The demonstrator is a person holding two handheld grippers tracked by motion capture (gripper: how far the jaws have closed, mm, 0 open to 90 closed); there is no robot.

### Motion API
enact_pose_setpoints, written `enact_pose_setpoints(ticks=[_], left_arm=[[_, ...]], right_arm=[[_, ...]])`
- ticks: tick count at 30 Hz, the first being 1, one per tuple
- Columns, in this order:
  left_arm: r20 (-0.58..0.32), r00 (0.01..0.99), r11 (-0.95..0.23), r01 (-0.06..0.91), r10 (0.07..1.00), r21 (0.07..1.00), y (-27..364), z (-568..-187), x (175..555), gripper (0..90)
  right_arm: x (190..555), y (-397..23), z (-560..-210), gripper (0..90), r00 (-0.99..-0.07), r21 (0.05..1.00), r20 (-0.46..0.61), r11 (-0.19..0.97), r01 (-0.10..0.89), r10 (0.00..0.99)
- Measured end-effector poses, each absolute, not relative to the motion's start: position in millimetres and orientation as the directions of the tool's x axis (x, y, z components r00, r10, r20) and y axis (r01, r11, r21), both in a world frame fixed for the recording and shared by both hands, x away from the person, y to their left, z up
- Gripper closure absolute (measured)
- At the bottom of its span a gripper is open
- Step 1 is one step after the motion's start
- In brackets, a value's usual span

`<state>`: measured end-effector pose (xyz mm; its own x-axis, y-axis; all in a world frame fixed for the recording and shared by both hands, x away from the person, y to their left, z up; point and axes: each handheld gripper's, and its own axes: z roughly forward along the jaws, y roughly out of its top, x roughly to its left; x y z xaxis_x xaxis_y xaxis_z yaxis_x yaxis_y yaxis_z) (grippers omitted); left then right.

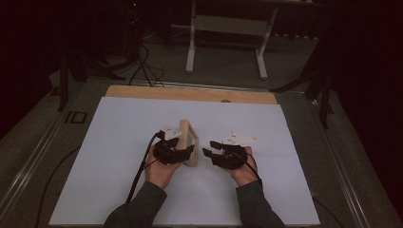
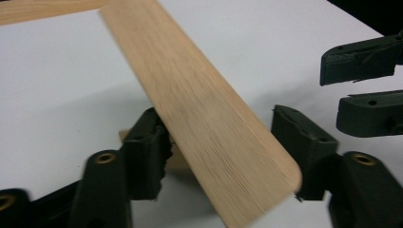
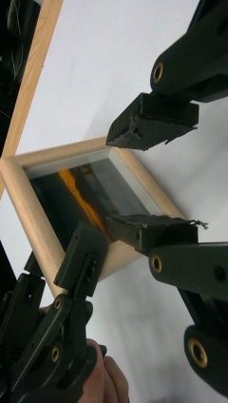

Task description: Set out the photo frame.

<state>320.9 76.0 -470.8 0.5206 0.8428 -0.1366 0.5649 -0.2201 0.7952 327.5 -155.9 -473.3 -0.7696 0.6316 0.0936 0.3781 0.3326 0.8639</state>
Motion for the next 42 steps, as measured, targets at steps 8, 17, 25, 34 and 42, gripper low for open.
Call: enact_pose_setpoints(ticks=[8,17,25,34,42], left_arm=[[-0.130,0.528,-0.228,0.559,0.839,0.797,76,-470,320,52.5],[-0.110,0.580,-0.271,0.529,0.807,0.804,72,-469,318,57.8],[-0.075,0.614,-0.309,0.495,0.786,0.812,64,-470,312,59.5],[-0.057,0.633,-0.332,0.478,0.772,0.813,62,-470,311,59.9],[-0.052,0.645,-0.340,0.468,0.762,0.816,61,-470,310,60.0]], right_arm=[[328,-160,-471,55.2,-0.762,0.870,0.099,0.316,0.378,0.640],[329,-164,-468,55.0,-0.753,0.877,0.100,0.300,0.375,0.650],[330,-171,-463,55.1,-0.738,0.887,0.100,0.276,0.370,0.667],[331,-173,-451,57.6,-0.719,0.906,0.071,0.257,0.337,0.691],[341,-173,-440,64.3,-0.703,0.915,0.046,0.253,0.316,0.710]])
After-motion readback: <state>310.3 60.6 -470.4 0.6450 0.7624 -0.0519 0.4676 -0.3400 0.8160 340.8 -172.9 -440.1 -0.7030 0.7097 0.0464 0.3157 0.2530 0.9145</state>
